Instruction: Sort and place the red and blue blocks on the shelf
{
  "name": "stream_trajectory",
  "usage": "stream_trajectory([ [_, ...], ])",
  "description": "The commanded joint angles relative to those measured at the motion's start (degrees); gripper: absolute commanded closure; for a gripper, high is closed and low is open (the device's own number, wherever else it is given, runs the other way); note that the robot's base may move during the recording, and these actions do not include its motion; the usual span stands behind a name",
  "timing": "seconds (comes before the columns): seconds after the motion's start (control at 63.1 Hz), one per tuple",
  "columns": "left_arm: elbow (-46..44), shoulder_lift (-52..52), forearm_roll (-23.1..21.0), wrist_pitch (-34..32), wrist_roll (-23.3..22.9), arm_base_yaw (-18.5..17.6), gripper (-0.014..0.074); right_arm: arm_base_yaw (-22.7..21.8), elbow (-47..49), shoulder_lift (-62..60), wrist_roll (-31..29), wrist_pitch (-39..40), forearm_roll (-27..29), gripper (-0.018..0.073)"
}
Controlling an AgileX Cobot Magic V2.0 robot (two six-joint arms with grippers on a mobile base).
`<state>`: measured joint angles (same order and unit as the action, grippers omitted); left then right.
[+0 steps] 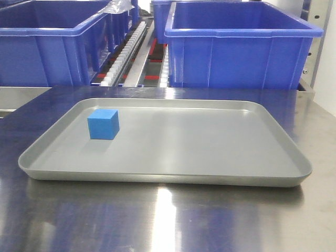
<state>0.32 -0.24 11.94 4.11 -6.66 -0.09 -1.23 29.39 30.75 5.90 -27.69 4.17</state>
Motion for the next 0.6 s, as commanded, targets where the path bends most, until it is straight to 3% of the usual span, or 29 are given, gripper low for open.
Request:
stream_trajectory([
  [0.0, 1.87, -1.12, -0.51, -5.29, 0.07, -0.08, 0.0473, -0.32, 1.4, 0.02, -0.11, 4.29, -0.43, 0.051],
  [0.586, 1.87, -1.12, -0.51, -5.29, 0.07, -0.08, 0.0473, -0.32, 1.4, 0.02, -0.11, 4.29, -0.43, 0.051],
])
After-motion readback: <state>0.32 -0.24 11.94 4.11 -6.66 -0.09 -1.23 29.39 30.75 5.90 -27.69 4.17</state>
